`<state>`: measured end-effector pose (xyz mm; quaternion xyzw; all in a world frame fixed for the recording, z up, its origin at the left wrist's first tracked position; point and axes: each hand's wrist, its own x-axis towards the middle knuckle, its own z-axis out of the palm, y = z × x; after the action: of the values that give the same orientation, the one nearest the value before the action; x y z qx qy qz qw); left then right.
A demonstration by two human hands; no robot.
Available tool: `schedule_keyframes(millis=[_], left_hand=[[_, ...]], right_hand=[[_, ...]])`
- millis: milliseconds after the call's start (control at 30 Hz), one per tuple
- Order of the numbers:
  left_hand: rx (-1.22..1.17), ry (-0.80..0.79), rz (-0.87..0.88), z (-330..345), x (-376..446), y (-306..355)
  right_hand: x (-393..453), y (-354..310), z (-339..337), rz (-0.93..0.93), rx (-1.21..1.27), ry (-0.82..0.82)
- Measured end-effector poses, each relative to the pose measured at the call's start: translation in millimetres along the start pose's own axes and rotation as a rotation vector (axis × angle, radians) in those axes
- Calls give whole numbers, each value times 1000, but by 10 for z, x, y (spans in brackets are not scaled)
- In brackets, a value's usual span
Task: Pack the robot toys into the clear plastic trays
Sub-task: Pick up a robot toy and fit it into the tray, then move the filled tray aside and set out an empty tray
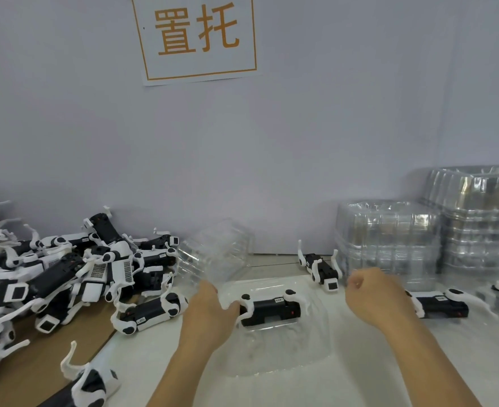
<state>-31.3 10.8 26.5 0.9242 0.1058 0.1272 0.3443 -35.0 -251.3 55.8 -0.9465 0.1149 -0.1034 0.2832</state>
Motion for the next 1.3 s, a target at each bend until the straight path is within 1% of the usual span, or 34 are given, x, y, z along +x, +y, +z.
schedule_keyframes(millis=[67, 100, 133, 200, 233, 267, 300, 333, 367, 433, 467, 533, 600, 633, 667, 700, 767, 867, 933, 1033, 1100, 1133, 1167, 1233, 1300], left_hand=[[-144, 11, 26, 74, -22, 49], [-247, -21, 29, 121, -34, 77], [-367, -90, 20, 174, -52, 101], [-597, -325, 13, 290, -126, 147], [-669, -457, 23, 342, -177, 164], [-710, -549, 40, 387, -221, 175], [-725, -578, 62, 422, -250, 182], [-725, -547, 85, 441, -259, 174], [-711, -461, 113, 444, -255, 176], [-657, -196, 164, 378, -205, 177], [-617, -44, 202, 313, -162, 170], [-502, 228, 280, 167, -37, 153], [-390, 409, 256, 38, 160, 125], [-335, 462, 208, -23, 287, 110], [-280, 485, 151, -85, 416, 99], [-229, 472, 94, -145, 540, 79], [-164, 358, -8, -235, 758, 21], [-217, 138, -102, -343, 959, -41], [-224, 83, -121, -397, 994, -59], [-221, 102, -86, -424, 987, -70], [-262, 121, -15, -409, 923, -8], [-286, 124, 35, -401, 878, 44], [-313, 127, 83, -392, 827, 106], [-411, 142, 149, -381, 675, 256], [-533, 137, 209, -363, 476, 405]], right_hand=[[-22, 18, -27, 19, -60, 50], [-29, 9, -25, -3, -61, 93], [-40, -15, -13, -52, -19, 147], [-68, -110, 30, -200, 147, 227], [-90, -183, 53, -282, 216, 209], [-120, -261, 85, -364, 255, 146], [-147, -331, 140, -434, 270, 56], [-173, -395, 220, -484, 260, -37], [-190, -435, 307, -510, 220, -112], [-225, -469, 460, -492, 47, -214], [-233, -458, 510, -463, -30, -237], [-223, -423, 529, -415, -78, -232], [-195, -383, 485, -380, -51, -201], [-175, -360, 450, -359, -40, -193], [-162, -340, 403, -331, -38, -191], [-149, -309, 351, -299, -45, -190], [-115, -209, 238, -217, -63, -194], [-49, -33, 52, -106, -7, -218], [-28, 23, -45, -78, 22, -245], [-38, -13, -52, -60, -37, -255], [-51, -79, 8, -110, -150, -183], [-57, -115, 38, -158, -158, -115], [-60, -153, 66, -217, -98, -44], [-79, -260, 123, -345, 162, 50], [-148, -434, 162, -396, 397, 18]])
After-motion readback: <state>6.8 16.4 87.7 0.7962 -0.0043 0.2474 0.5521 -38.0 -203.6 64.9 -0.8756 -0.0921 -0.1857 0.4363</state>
